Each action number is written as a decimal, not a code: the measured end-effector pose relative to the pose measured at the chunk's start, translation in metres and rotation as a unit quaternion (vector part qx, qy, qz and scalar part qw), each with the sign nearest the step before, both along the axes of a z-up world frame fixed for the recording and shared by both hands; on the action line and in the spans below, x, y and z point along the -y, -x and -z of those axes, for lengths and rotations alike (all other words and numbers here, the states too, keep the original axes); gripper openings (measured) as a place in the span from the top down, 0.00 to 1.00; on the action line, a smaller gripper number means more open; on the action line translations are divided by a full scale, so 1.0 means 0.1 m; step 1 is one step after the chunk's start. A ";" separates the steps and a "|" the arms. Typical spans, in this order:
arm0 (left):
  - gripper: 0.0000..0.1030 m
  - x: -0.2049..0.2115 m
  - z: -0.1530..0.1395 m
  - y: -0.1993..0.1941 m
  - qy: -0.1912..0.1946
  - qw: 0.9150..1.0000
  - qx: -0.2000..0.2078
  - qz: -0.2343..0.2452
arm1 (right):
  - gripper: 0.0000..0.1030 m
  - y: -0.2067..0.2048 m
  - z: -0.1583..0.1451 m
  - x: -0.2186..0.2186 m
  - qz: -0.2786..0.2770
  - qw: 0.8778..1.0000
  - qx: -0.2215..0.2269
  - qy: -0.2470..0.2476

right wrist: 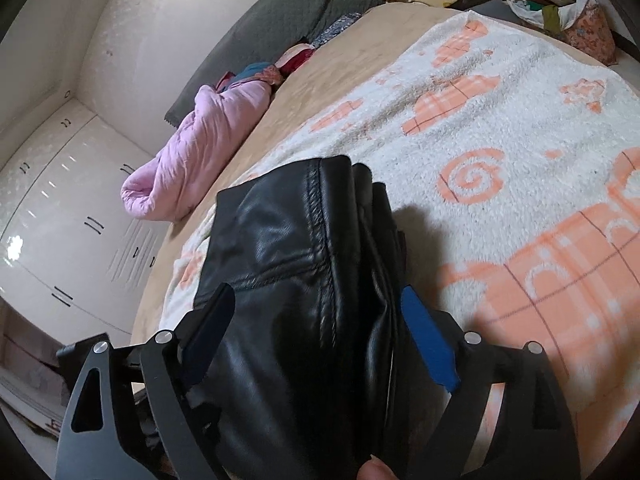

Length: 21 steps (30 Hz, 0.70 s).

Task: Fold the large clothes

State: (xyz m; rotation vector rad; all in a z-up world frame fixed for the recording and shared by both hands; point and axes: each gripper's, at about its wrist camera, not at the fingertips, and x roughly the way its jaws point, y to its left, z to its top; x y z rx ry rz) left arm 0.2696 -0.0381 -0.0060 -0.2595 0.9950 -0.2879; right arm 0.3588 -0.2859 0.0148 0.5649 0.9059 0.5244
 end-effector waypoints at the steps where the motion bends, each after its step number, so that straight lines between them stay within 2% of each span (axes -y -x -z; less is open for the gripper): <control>1: 0.09 0.00 -0.01 0.01 0.001 1.000 0.000 0.000 | 0.18 0.04 -0.01 0.01 -0.006 1.000 -0.004 -0.001; 14: 0.09 0.02 -0.11 0.10 -0.010 1.000 0.002 0.000 | 0.19 0.52 0.07 0.01 -0.013 0.999 -0.033 -0.003; 17: 0.09 0.01 -0.12 0.11 -0.010 1.000 0.003 -0.001 | 0.19 0.63 0.11 -0.04 -0.009 0.999 -0.039 0.021; 21: 0.09 0.00 -0.15 0.15 -0.012 1.000 0.007 -0.002 | 0.19 0.74 0.15 -0.15 0.002 0.995 -0.035 0.090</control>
